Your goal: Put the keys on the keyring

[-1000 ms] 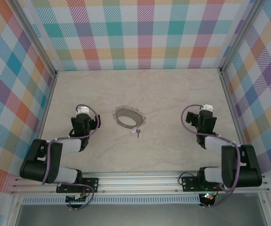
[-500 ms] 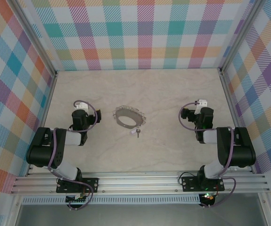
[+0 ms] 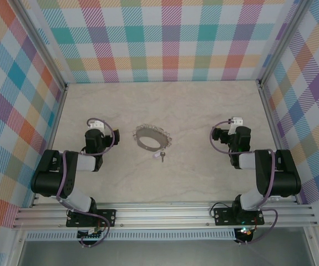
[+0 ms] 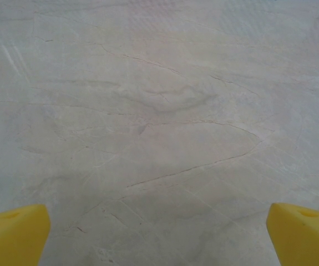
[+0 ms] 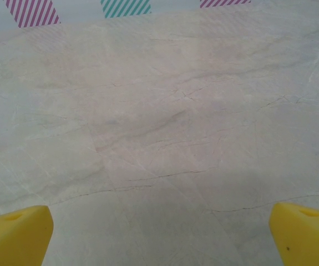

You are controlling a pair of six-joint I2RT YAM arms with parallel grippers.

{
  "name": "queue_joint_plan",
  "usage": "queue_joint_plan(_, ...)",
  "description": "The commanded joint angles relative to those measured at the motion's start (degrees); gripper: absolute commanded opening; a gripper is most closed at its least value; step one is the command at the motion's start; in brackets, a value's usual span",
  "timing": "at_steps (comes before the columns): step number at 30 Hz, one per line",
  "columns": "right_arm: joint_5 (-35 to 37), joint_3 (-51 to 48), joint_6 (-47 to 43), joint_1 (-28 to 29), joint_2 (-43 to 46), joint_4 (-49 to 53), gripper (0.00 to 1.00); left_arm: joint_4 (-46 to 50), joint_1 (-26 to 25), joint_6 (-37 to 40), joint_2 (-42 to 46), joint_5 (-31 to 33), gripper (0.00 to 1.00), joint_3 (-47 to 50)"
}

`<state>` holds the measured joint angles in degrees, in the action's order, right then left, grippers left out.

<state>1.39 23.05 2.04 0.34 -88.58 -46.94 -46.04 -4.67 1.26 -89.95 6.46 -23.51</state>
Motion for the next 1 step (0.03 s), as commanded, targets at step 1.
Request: queue_joint_plan(1, -1.2, 0.2, -1.2, 0.1, 0.6, -1.2, 1.0, -0.2, 0.7, 0.2, 0.2, -0.7, 1.0, -0.7)
